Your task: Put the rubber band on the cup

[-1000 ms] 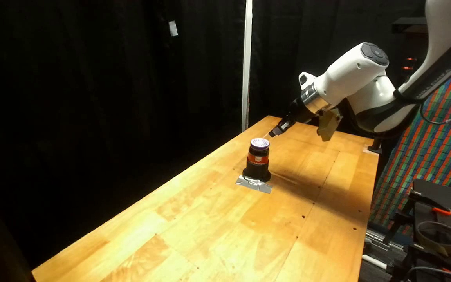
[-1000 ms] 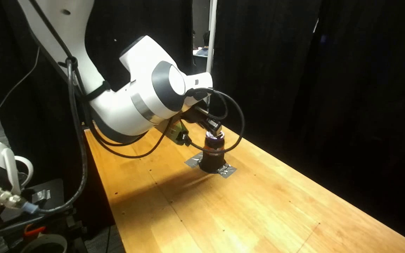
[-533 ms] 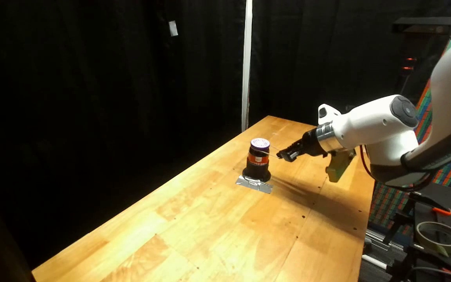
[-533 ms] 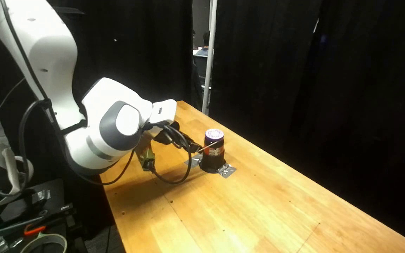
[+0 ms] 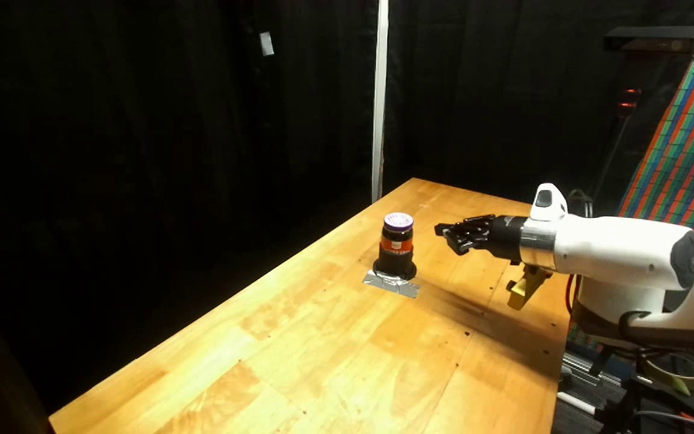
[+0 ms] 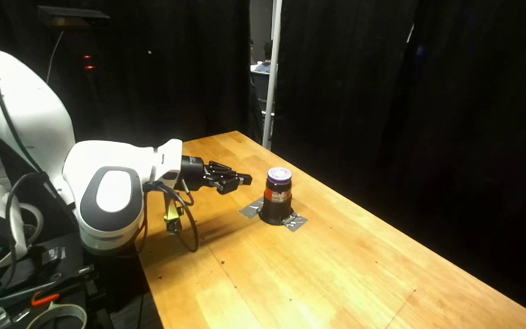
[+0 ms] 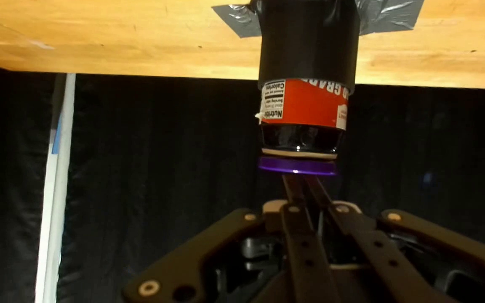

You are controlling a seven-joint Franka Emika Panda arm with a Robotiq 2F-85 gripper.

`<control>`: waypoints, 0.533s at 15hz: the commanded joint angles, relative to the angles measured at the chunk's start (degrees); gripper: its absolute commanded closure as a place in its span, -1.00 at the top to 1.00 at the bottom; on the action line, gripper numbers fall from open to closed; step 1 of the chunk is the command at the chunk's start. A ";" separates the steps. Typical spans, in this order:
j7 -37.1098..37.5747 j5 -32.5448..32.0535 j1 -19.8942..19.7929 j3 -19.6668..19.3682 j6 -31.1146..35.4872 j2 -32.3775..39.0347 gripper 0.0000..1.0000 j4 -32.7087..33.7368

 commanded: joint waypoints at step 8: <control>-21.98 3.47 -3.23 1.64 2.55 -8.49 0.16 -2.19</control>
